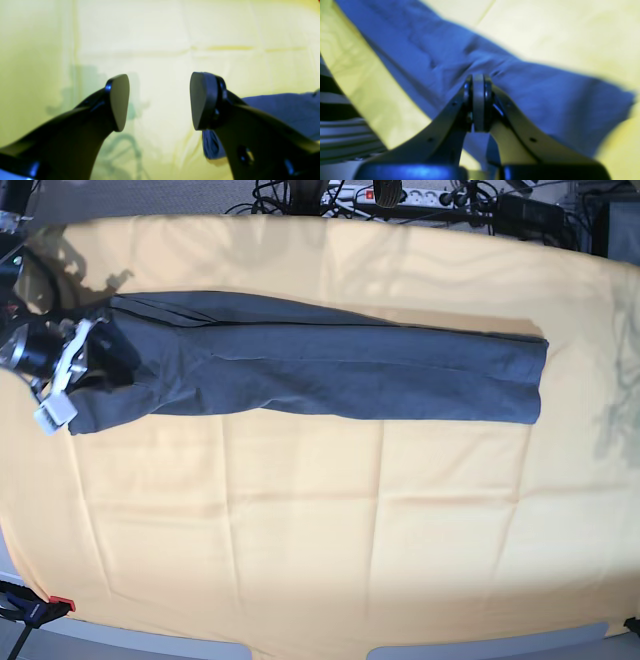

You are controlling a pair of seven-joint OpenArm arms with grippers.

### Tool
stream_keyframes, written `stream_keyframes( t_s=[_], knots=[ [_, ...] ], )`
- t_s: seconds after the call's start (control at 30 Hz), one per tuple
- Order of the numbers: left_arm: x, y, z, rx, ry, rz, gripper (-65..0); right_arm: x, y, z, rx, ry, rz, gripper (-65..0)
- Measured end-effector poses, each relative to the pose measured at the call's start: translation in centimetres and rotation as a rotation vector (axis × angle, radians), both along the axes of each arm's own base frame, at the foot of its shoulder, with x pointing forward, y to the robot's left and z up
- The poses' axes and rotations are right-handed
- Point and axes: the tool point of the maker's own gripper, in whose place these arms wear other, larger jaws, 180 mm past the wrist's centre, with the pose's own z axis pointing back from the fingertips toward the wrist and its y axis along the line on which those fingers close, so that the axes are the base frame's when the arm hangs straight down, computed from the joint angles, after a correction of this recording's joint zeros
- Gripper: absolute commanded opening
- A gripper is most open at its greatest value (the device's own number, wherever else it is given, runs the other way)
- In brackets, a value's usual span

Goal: Fold the T-shirt properly
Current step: 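Release the hem and move the left gripper to the strip's end, then grasp the strip's end with the left gripper, right gripper holding the other end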

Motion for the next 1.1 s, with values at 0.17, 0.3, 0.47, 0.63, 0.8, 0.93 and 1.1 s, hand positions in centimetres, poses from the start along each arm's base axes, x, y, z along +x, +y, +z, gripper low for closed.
stream_keyframes(
  t_s=[0.17, 0.3, 0.47, 0.63, 0.8, 0.93, 1.1],
  knots=[
    [-2.1, 0.2, -2.5, -0.031, 0.057, 0.007, -25.5, -0.2, -1.3, -4.4, -0.144, -0.014, -0.13, -65.0],
    [-3.8, -1.4, -5.3, -0.086, 0.12, -0.045, -25.5, -0.4, -1.8, -6.6, -0.161, -0.012, -0.193, -65.0],
    [-6.1, -5.4, -9.0, -0.241, 0.171, -0.146, -25.5, -0.6, -1.7, -7.8, -0.135, 0.023, -0.23, -65.0],
    [-7.2, -7.5, -11.7, -0.316, 0.206, -0.159, -25.5, -0.6, -1.7, -7.8, -0.135, 0.023, -0.23, -65.0],
    [-8.4, -9.6, -14.1, -0.37, 0.233, -0.175, -25.5, -0.6, -1.6, -7.8, -0.132, 0.023, -0.23, -65.0],
    [-8.4, -11.5, -15.5, -0.412, 0.215, -0.187, -25.5, -0.6, -1.6, -7.8, -0.131, 0.022, -0.23, -65.0],
    [-7.8, -13.9, -16.4, -0.483, 0.185, -0.191, -25.5, -0.6, -1.6, -7.8, -0.131, 0.022, -0.23, -65.0]
  ],
)
